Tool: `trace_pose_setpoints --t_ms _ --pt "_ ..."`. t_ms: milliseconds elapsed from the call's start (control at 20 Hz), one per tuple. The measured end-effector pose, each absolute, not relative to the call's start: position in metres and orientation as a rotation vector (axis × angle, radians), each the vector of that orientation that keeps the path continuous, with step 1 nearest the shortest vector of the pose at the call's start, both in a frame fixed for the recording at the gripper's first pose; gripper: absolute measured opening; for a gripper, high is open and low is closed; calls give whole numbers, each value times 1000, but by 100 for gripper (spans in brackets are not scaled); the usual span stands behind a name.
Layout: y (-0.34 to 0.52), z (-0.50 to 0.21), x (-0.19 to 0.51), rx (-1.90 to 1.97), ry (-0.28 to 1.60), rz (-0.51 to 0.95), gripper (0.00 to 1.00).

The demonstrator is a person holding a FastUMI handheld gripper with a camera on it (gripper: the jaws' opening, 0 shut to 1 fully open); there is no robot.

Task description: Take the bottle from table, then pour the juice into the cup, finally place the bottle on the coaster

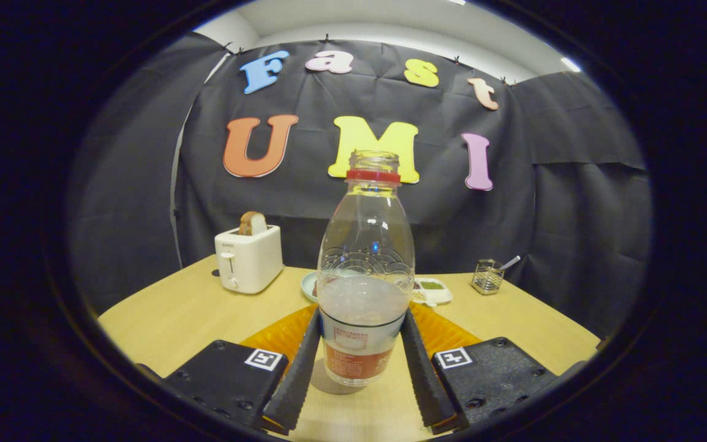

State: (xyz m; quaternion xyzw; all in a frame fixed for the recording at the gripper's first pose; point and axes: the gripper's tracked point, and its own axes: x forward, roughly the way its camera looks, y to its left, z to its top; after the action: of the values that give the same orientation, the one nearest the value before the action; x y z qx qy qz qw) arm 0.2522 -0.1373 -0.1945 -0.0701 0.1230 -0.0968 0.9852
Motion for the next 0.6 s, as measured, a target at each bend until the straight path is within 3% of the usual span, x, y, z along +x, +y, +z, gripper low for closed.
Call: trace_pose_setpoints --t_ms 600 --pt "-135 -254 288 -136 285 -154 79"
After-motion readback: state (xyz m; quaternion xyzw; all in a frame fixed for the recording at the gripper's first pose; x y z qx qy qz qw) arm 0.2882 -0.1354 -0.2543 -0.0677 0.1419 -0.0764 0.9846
